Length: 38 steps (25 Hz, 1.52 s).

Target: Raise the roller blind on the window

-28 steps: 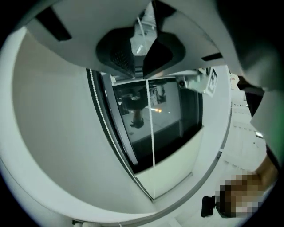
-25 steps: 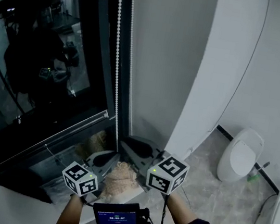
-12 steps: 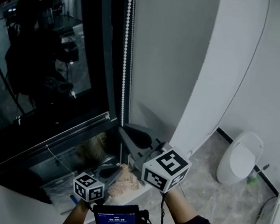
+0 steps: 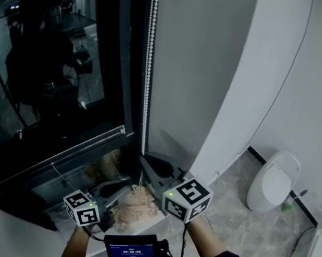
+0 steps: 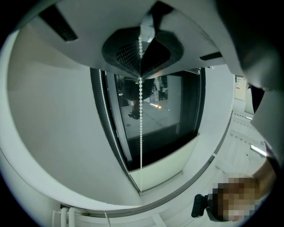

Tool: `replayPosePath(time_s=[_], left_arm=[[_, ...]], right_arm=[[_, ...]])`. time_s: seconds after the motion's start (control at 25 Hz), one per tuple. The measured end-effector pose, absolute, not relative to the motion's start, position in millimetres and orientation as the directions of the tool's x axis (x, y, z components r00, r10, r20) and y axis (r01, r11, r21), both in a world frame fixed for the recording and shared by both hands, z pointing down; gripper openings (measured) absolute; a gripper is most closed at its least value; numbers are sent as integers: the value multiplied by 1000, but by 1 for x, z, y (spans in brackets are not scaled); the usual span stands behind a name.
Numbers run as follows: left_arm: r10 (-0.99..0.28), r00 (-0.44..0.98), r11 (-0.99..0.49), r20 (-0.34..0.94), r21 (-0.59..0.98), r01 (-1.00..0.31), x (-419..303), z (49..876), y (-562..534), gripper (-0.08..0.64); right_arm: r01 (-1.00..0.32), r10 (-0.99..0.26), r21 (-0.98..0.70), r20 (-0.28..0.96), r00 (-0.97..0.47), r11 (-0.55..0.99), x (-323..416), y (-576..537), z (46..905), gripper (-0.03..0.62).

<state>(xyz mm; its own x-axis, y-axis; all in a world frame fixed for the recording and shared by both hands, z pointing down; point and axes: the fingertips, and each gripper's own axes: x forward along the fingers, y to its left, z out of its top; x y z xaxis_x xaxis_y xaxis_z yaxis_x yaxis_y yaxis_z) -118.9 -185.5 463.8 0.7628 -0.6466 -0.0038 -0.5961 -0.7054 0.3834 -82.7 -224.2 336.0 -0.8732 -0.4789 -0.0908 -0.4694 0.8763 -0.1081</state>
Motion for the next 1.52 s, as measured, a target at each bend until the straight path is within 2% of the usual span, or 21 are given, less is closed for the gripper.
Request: replayPosePath(time_s=[0.28,0.6,0.76,1.04,1.12,1.24,1.32,1.4,1.52], left_arm=[[-628,768,-775,-125,194,-602,-111,358,-201,12],[-616,773,-788,-153,108,-607,-93,318,-206,12],[-636,767,-771,-84,94,-629,-88,339,-207,11],[-669,742,-733,52,119,-669,-84,412,-212,11],[-679,728,-720,90,112,-685,-85,429,-212,11],[-688,716,-698,120,159,-698,-92,455,-212,11],[-698,709,-679,102,222,-700,-98,464,-212,11],[-704,705,-671,92,240,-701,-101,465,-211,11],[-707,701,-671,96,221,-708,-103,465,-212,11]], right_arm=[[-439,-447,-146,-26,-894,887,-95,-214,378,9],[-430,-440,-202,-3,-898,880,-103,-200,412,8],[-442,-448,-236,29,-893,865,-98,-197,434,9],[-460,-421,-297,186,-888,837,-88,-188,504,9],[-441,-402,-293,187,-896,848,-85,-186,505,11],[-438,-406,-245,170,-898,865,-80,-192,482,69],[-446,-409,-164,214,-887,880,-80,-197,470,88],[-451,-422,-138,195,-885,882,-80,-202,457,98],[-446,-439,-166,76,-895,880,-77,-209,421,98]])
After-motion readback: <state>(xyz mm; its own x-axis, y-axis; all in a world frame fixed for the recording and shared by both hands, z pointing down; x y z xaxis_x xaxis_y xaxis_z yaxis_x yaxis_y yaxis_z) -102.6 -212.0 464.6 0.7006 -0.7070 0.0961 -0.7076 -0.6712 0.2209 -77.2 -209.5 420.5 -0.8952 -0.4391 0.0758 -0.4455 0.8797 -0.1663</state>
